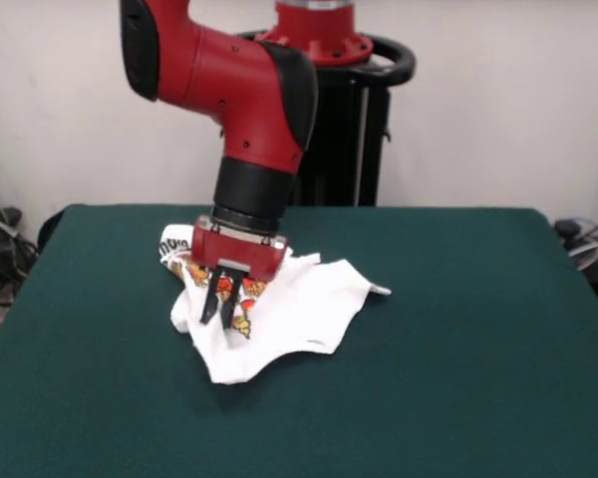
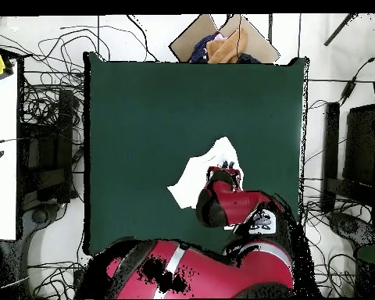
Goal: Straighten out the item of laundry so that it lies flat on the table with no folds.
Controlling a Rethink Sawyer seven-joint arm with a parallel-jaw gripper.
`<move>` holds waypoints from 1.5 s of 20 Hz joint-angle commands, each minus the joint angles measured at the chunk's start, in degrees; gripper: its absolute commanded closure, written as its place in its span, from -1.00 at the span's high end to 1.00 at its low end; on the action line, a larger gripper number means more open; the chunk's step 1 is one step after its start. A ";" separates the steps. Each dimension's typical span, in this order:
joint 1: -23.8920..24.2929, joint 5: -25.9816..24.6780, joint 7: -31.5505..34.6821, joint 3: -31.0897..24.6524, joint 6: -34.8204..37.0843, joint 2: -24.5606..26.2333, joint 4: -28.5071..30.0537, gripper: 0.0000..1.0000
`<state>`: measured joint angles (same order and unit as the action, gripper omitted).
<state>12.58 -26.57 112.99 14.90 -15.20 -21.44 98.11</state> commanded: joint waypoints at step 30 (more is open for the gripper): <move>-25.70 42.41 17.10 4.99 -2.41 16.95 8.03 -1.00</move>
<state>-13.22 7.42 112.99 23.61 -12.61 -13.67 106.41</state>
